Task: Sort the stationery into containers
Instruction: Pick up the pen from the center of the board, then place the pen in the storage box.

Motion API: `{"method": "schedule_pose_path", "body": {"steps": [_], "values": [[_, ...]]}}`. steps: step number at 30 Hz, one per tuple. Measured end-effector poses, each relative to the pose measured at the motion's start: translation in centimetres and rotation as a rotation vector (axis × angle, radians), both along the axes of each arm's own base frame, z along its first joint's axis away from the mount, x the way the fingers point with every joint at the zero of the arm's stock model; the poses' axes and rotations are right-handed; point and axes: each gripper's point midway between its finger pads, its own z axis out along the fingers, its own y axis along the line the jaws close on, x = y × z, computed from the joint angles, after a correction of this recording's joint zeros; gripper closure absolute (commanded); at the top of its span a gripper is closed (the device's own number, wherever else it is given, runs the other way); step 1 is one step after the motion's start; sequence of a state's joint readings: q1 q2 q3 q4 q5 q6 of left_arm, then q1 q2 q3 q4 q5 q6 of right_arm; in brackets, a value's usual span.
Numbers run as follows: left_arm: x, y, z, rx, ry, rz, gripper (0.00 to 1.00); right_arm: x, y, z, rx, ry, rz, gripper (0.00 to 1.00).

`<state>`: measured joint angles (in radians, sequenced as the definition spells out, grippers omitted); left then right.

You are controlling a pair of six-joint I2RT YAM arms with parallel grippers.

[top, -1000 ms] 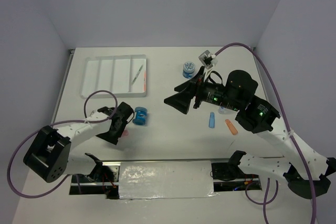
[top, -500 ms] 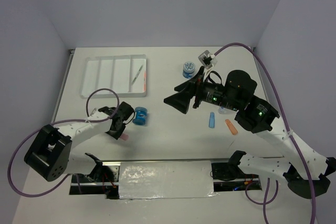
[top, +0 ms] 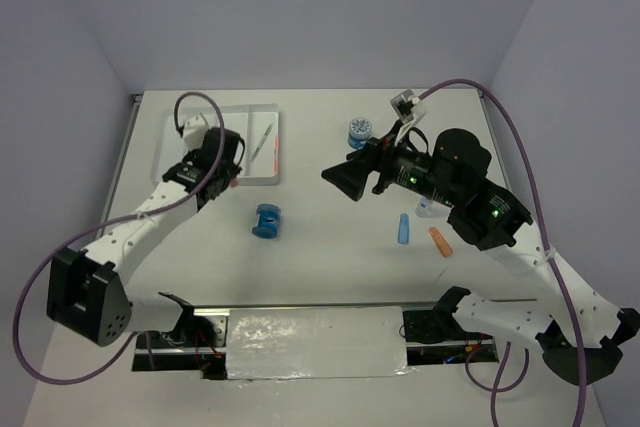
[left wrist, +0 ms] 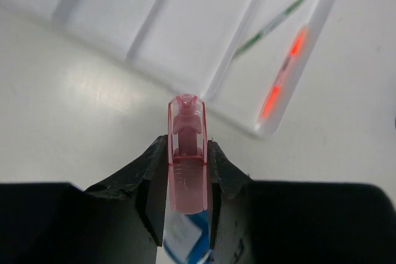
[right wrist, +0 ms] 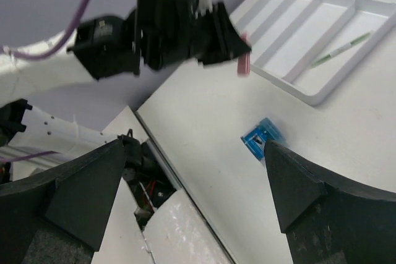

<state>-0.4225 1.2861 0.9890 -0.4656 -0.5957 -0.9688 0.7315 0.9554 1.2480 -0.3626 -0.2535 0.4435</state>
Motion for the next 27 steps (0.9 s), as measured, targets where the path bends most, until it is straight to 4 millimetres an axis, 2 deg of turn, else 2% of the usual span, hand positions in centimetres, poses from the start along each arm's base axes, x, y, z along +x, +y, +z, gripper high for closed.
{"method": "schedule_pose_path", "body": {"steps": [2,4,6,8,9,12,14,19,22,23,25,26,27], "values": [[4.0,0.5,2.8,0.071,-0.070,-0.064,1.00,0.2,-0.3,-0.7,-0.010,0.010,-0.019,0.00],[7.8,0.8,4.6,0.146,-0.135,-0.114,1.00,0.2,-0.5,-1.1,-0.016,0.017,-0.023,0.00],[11.0,1.1,5.6,0.226,-0.170,-0.158,1.00,0.0,-0.7,-1.4,-0.018,0.020,-0.023,0.00],[13.8,1.2,5.5,0.300,-0.180,-0.203,1.00,-0.5,-1.1,-1.4,-0.013,0.016,-0.023,0.00],[15.3,1.2,5.3,0.337,-0.185,-0.228,0.99,-0.9,-1.4,-1.4,-0.009,0.014,-0.023,0.00],[18.0,1.6,3.9,0.425,-0.179,-0.274,0.96,-1.6,-2.2,-1.2,0.003,0.001,-0.028,0.00],[19.2,2.1,2.4,0.457,-0.165,-0.302,0.92,-1.9,-2.7,-1.2,0.007,-0.005,-0.038,0.00],[21.0,3.9,-2.0,0.476,-0.110,-0.340,0.93,-2.1,-3.1,-1.9,0.004,0.005,-0.054,0.00],[21.9,4.6,-4.6,0.475,-0.065,-0.344,0.78,-1.9,-3.1,-2.2,0.004,0.018,-0.060,0.00],[22.4,4.5,-5.3,0.470,-0.055,-0.350,0.63,-1.8,-3.0,-2.2,0.005,0.024,-0.062,0.00],[22.9,4.2,-6.5,0.462,-0.042,-0.358,0.49,-1.6,-2.8,-2.5,0.002,0.042,-0.063,0.00],[23.1,4.2,-7.0,0.459,-0.035,-0.361,0.35,-1.5,-2.7,-2.7,0.001,0.049,-0.063,0.00],[23.0,4.1,-7.4,0.455,-0.025,-0.363,0.30,-1.4,-2.5,-2.8,-0.002,0.056,-0.063,0.00]]}}
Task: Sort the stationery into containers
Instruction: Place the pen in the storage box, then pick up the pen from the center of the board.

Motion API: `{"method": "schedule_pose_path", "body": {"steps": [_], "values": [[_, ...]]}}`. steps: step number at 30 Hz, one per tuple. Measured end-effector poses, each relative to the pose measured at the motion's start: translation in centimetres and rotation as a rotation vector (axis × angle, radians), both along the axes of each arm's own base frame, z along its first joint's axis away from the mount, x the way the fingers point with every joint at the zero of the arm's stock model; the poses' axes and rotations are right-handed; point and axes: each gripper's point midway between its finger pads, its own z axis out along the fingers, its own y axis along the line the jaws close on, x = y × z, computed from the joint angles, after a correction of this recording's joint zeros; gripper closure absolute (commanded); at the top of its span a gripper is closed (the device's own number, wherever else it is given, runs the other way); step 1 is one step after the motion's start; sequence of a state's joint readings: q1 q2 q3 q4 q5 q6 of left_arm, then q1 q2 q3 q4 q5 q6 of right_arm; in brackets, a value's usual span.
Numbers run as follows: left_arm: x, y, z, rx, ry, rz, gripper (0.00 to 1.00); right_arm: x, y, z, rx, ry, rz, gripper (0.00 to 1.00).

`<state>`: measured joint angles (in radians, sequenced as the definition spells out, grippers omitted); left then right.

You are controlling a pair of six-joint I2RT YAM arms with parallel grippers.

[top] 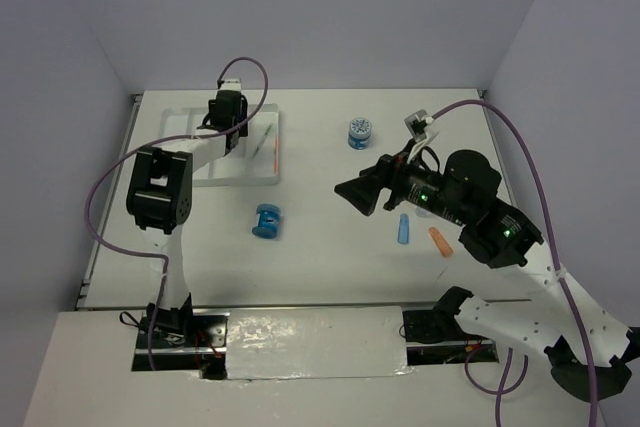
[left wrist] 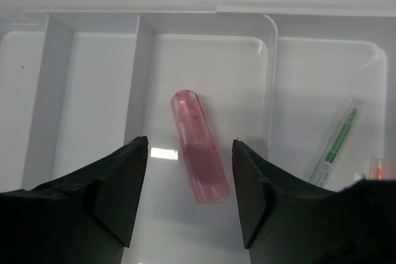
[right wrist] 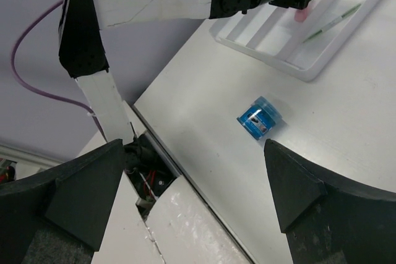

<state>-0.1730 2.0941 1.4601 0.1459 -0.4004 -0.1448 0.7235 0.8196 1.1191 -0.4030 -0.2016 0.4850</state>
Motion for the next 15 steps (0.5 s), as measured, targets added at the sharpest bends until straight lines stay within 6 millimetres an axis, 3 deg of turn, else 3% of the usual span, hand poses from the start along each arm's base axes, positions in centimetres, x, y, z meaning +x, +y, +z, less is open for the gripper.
{"method": "schedule_pose_path", "body": {"steps": [4,7,10,13,15], "values": [[0.0,0.1,0.3,-0.011,0.011,0.020,0.17,0.3,0.3,-0.3,-0.003,0.015,-0.001,0.00],[0.4,0.5,1.8,-0.012,-0.010,0.061,0.11,0.5,0.4,-0.4,-0.006,0.015,-0.008,0.00],[-0.7,0.7,3.9,-0.035,-0.009,0.097,0.01,1.2,-0.2,-0.1,-0.025,0.001,-0.049,0.00],[-2.9,-0.7,8.6,-0.135,-0.047,0.102,0.01,2.1,-1.8,1.0,-0.045,-0.036,-0.147,0.00],[-5.4,-3.5,13.0,-0.218,-0.116,0.076,0.01,2.8,-3.8,1.7,-0.059,-0.060,-0.254,0.00]]}}
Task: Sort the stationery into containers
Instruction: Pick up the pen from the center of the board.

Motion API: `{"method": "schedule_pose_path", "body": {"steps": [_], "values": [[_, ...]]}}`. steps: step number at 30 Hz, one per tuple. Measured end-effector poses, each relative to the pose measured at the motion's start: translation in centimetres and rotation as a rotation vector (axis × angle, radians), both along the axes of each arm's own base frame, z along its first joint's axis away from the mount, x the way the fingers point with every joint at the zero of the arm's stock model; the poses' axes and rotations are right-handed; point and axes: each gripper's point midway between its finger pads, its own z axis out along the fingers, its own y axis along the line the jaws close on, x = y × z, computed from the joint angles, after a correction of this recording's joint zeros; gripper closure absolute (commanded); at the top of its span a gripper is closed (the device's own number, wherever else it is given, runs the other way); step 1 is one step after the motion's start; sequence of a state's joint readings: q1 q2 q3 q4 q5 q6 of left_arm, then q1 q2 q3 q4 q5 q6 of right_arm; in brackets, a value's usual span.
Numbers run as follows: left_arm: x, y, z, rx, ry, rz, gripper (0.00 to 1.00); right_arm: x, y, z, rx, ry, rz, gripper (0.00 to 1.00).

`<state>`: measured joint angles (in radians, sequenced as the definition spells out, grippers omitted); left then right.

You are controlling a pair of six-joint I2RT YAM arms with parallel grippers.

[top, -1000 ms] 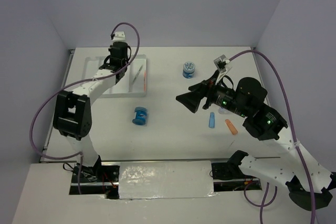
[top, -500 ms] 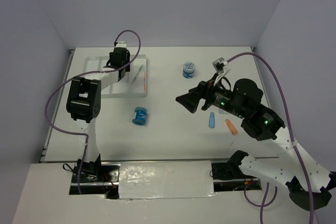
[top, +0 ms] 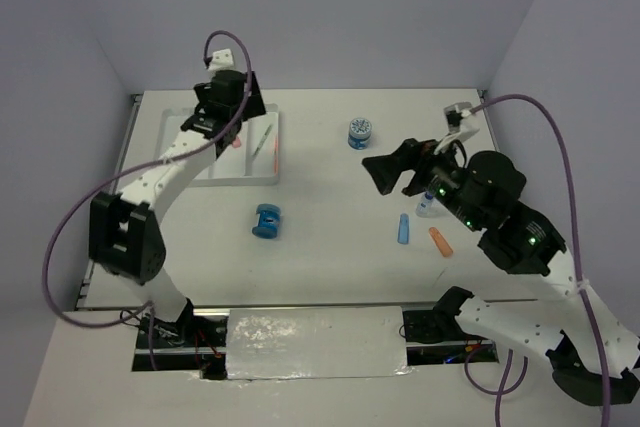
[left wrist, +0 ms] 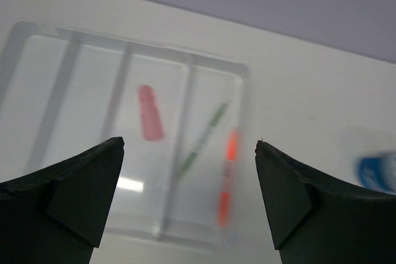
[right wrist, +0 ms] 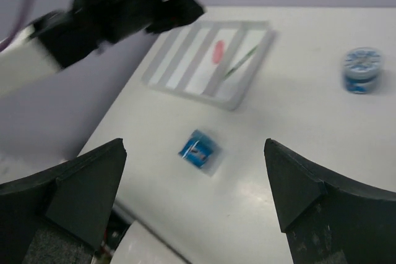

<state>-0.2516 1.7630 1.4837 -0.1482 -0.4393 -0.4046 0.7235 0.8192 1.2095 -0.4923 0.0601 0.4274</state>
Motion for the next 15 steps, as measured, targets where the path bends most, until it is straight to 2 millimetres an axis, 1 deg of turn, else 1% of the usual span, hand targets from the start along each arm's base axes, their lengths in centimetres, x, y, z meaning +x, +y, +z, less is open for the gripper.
{"method": "schedule_pose_path", "body": {"steps": [1,2,3,4,5,6,7,8,10,12,14,15], "values": [[-1.5,-2.3,1.9,-0.032,-0.037,-0.029,0.01,0.2,-1.3,0.4,-0.004,-0.010,-0.063,0.00],[-3.4,-5.1,3.7,-0.067,-0.076,-0.063,0.01,0.4,-2.6,0.6,-0.006,-0.015,-0.126,0.00],[-5.3,-8.6,5.1,-0.112,-0.107,-0.117,0.01,0.5,-4.2,0.7,-0.014,-0.017,-0.195,0.00],[-7.7,-12.8,6.1,-0.165,-0.126,-0.192,0.01,0.6,-5.5,0.7,-0.024,-0.015,-0.258,0.00],[-10.0,-16.8,6.3,-0.220,-0.131,-0.269,0.01,0.6,-6.8,0.6,-0.030,-0.013,-0.312,0.00],[-12.7,-20.7,5.5,-0.267,-0.110,-0.348,0.01,0.4,-8.3,0.6,-0.041,-0.009,-0.368,0.00],[-14.9,-23.6,4.1,-0.296,-0.075,-0.410,0.01,0.1,-9.4,0.7,-0.044,-0.007,-0.412,0.00],[-17.2,-26.1,1.5,-0.302,-0.017,-0.458,0.01,-0.2,-10.6,0.8,-0.047,-0.006,-0.456,0.00],[-19.7,-28.9,-3.3,-0.268,0.090,-0.499,0.01,-0.8,-12.6,0.9,-0.046,-0.006,-0.523,0.00],[-21.2,-31.3,-7.8,-0.221,0.180,-0.522,0.01,-1.5,-14.1,1.1,-0.040,-0.013,-0.570,0.00],[-22.0,-33.3,-10.8,-0.187,0.238,-0.540,0.01,-2.3,-15.6,1.2,-0.032,-0.019,-0.611,0.00],[-22.3,-34.3,-11.8,-0.179,0.257,-0.550,0.01,-2.5,-16.1,1.2,-0.026,-0.022,-0.627,0.00]]}}
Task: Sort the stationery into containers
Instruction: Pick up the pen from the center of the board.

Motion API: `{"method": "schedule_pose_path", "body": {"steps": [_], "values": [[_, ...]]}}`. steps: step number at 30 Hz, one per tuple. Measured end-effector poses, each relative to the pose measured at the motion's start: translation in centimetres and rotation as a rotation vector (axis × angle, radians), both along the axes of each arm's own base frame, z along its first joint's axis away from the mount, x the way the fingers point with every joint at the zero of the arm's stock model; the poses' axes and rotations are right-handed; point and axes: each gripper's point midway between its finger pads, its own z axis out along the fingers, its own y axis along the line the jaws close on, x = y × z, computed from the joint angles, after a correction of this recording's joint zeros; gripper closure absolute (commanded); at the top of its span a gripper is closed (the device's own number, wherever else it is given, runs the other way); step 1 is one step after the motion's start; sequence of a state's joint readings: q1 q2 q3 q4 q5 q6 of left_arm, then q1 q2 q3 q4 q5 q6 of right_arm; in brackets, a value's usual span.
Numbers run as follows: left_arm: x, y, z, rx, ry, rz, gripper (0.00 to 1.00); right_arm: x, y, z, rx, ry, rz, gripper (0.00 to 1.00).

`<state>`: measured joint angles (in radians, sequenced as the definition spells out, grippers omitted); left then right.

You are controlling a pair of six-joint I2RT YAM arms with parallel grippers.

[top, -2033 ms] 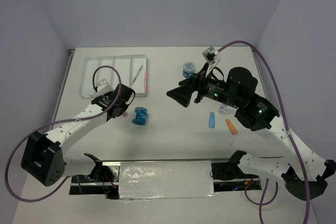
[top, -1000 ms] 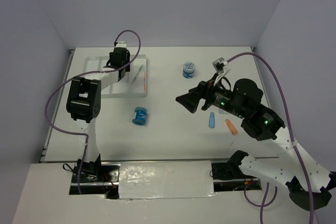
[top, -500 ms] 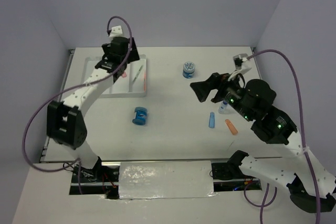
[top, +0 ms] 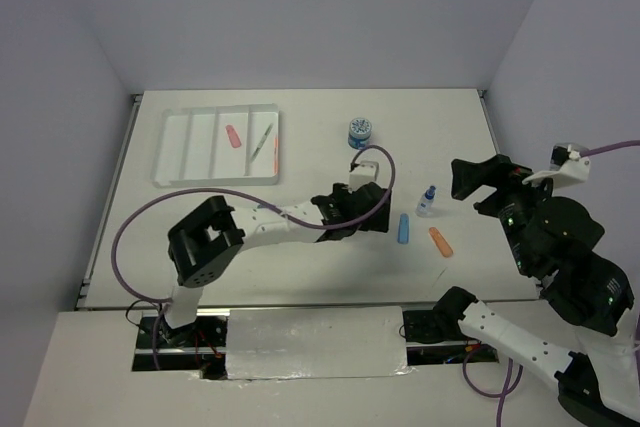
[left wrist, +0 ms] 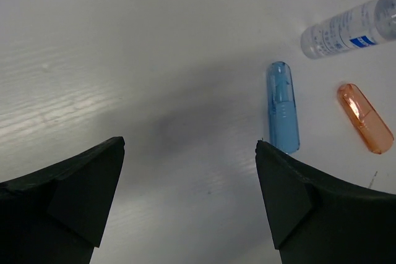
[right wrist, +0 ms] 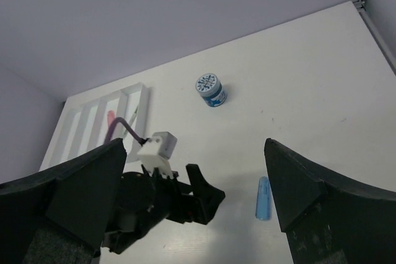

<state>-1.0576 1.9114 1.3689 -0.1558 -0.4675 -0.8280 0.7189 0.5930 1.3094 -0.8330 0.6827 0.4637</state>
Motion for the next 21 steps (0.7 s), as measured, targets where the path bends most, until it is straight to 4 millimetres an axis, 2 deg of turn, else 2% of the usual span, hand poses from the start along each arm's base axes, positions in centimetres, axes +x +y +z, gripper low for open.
{"method": "schedule_pose_path", "body": {"steps": [3,8,11,13,19,21], "values": [[-0.6,-2.5,-1.4,-0.004,0.023,-0.027,0.01,-0.5,-1.1,-0.2,0.004,0.002,-0.037,0.00],[-0.3,-5.8,-0.3,-0.040,-0.006,-0.049,0.01,-0.4,-2.1,-1.0,-0.004,0.021,-0.101,0.00],[0.2,-8.0,-0.5,-0.050,-0.018,-0.057,0.05,-0.3,-2.4,-1.4,-0.011,0.025,-0.122,0.00],[0.3,-9.1,-1.6,-0.037,-0.021,-0.064,0.07,-0.2,-2.4,-1.7,-0.017,0.029,-0.125,0.00],[0.0,-9.9,-6.1,0.096,-0.015,-0.088,0.12,0.0,-2.1,-2.2,-0.027,0.037,-0.119,0.00],[0.1,-10.6,-6.0,0.108,-0.032,-0.092,0.15,0.2,-1.8,-2.3,-0.031,0.038,-0.109,0.00]]}}
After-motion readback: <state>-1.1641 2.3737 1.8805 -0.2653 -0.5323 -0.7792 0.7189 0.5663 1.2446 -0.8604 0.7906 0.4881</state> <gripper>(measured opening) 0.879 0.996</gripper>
